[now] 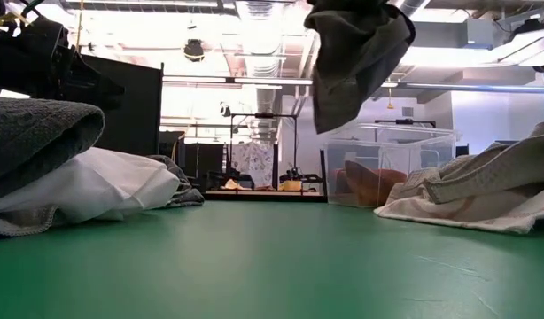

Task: Sort towels by color in basket
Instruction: Put the dark gray towel into the top transparent bin

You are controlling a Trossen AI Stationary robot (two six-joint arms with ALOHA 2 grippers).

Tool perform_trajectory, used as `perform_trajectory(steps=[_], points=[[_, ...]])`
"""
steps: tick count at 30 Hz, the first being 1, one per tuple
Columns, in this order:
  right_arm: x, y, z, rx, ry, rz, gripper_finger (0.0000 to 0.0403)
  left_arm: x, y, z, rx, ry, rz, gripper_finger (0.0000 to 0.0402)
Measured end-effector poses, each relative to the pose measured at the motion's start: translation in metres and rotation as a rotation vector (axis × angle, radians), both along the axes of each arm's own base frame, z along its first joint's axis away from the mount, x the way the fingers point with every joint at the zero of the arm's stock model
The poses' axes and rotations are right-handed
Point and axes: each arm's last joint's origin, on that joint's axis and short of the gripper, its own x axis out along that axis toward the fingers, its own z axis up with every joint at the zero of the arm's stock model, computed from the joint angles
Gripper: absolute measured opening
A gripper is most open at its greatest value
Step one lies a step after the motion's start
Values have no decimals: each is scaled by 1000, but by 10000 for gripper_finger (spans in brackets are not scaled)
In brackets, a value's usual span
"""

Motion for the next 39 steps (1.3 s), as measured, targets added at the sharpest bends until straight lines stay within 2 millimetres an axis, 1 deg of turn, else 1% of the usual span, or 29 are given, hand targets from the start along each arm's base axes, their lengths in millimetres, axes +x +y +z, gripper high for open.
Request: perform_trajectory(steps=[3,7,17,23,26,29,34,39], points=[[-6,-8,2,-1,-2,-37,35,0,0,0,8,5,-1,198],[-8,-15,2,-1,-1,-62,36,0,0,0,9,6,0,198],[-3,-18,-7,18,57,-64,36,0,0,0,11,8,-1,198],[-5,-26,-14,43,64,-109,36,0,0,-1,13,12,-1,198],[-7,-32,-26,66,89,-142,36,0,0,-1,14,13,-1,198],[-7,-38,-44,90,126,-170,36,0,0,-1,19,18,-2,198],[-9,-51,-80,158,160,-204,36,0,0,-1,21,19,-2,198],[-13,-63,-116,259,129,-196,36,0,0,-1,22,20,-2,198]])
